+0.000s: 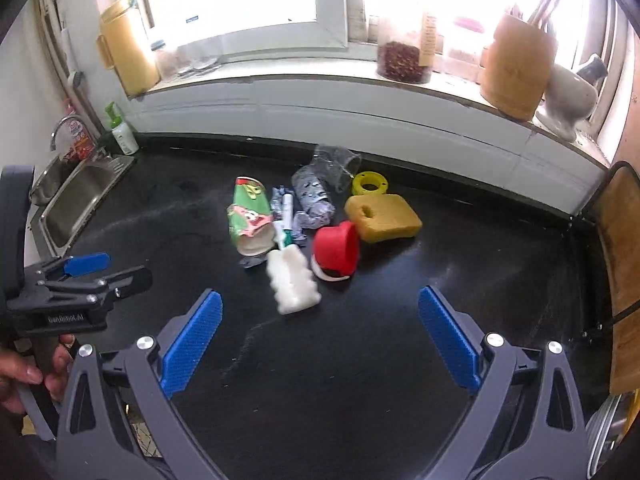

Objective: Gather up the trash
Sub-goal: 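Move both open tools back over the countertop trash, then grasp the yellow sponge with the right tool while the left tool grasps the green cartoon wrapper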

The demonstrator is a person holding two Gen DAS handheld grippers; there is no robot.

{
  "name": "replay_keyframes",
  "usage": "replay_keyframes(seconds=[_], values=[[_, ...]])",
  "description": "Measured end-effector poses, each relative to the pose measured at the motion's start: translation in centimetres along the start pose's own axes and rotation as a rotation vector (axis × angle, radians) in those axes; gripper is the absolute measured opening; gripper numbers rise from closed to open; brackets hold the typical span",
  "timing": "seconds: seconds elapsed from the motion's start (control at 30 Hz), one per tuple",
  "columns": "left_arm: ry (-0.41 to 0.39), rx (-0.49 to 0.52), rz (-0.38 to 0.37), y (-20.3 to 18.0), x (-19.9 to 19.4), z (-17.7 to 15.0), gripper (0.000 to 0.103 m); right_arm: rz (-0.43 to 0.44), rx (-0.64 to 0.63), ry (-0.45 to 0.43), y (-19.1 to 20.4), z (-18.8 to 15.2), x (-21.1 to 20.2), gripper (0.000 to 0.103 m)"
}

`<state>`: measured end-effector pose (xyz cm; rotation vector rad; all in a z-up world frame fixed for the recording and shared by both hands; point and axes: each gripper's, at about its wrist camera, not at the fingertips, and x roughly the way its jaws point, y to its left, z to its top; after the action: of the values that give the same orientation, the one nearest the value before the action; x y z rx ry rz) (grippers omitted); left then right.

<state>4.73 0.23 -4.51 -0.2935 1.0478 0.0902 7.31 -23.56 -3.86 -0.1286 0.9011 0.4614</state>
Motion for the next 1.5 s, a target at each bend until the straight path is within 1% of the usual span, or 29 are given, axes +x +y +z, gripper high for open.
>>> replay_keyframes(seconds=[0.1, 0.17, 0.27, 0.4, 0.47, 0.57, 0.63, 0.73, 0.83, 0.9, 0.97, 1.0, 1.03, 1.07, 1.1, 1.13, 1.17, 1.23, 1.33, 1.5], values=[[-0.007, 0.010, 0.019, -1.0, 1.3, 1.1, 0.096, 0.000, 0.006, 0.017, -1.2, 0.6, 1.4, 0.095], [0.004, 0.016, 0.026, -1.4, 2.5, 1.8, 0.096, 0.000, 0.009, 0.030, -2.1, 1.0, 2.5, 0.095], [0.024, -0.014, 0.016, -1.5, 4.8, 3.0, 0.096, 0.002, 0.026, 0.054, -3.2, 1.6, 4.2, 0.095], [0.044, -0.045, 0.024, -1.2, 7.7, 4.8, 0.096, 0.023, 0.089, 0.095, -5.3, 3.1, 7.4, 0.095], [0.045, -0.068, 0.018, -0.9, 9.0, 5.6, 0.096, 0.026, 0.120, 0.123, -6.4, 4.3, 9.5, 0.095], [0.074, -0.102, 0.005, -0.5, 11.3, 6.8, 0.096, 0.035, 0.154, 0.160, -7.3, 5.7, 12.6, 0.095], [0.097, -0.117, 0.004, -0.4, 13.0, 7.3, 0.096, 0.026, 0.156, 0.181, -7.7, 6.5, 14.7, 0.095], [0.134, -0.135, -0.008, -0.1, 14.9, 7.7, 0.096, 0.021, 0.166, 0.225, -8.2, 7.2, 17.9, 0.095], [0.156, -0.156, -0.030, 0.1, 16.2, 7.9, 0.096, 0.030, 0.176, 0.262, -8.7, 7.4, 20.1, 0.095], [0.158, -0.158, -0.038, 0.2, 16.6, 8.1, 0.096, 0.041, 0.174, 0.284, -8.7, 7.4, 21.1, 0.095], [0.165, -0.178, -0.056, 0.6, 17.1, 8.2, 0.093, 0.053, 0.171, 0.298, -8.7, 7.3, 21.7, 0.079], [0.164, -0.187, -0.065, 0.7, 17.2, 8.2, 0.083, 0.056, 0.169, 0.300, -8.7, 7.3, 21.8, 0.076], [0.162, -0.200, -0.088, 0.8, 17.2, 8.3, 0.067, 0.061, 0.161, 0.303, -8.6, 7.3, 21.8, 0.066], [0.166, -0.200, -0.101, 0.9, 17.2, 8.5, 0.056, 0.064, 0.153, 0.303, -8.5, 7.3, 21.7, 0.060], [0.174, -0.192, -0.096, 0.8, 17.2, 8.6, 0.047, 0.066, 0.144, 0.293, -8.3, 7.2, 21.4, 0.048], [0.177, -0.176, -0.088, 0.6, 17.1, 8.7, 0.045, 0.068, 0.133, 0.292, -8.1, 7.1, 21.2, 0.030], [0.174, -0.168, -0.092, 0.4, 17.0, 8.7, 0.042, 0.065, 0.127, 0.289, -7.9, 7.1, 21.0, 0.027], [0.154, -0.140, -0.091, 0.1, 16.5, 8.9, 0.038, 0.069, 0.120, 0.275, -7.7, 7.0, 20.5, 0.013], [0.130, -0.104, -0.094, -0.4, 15.6, 8.9, 0.038, 0.052, 0.099, 0.241, -7.1, 7.2, 19.7, 0.008], [0.090, -0.014, -0.049, -1.7, 14.0, 8.9, 0.037, 0.042, 0.089, 0.213, -6.4, 7.3, 18.3, 0.007]])
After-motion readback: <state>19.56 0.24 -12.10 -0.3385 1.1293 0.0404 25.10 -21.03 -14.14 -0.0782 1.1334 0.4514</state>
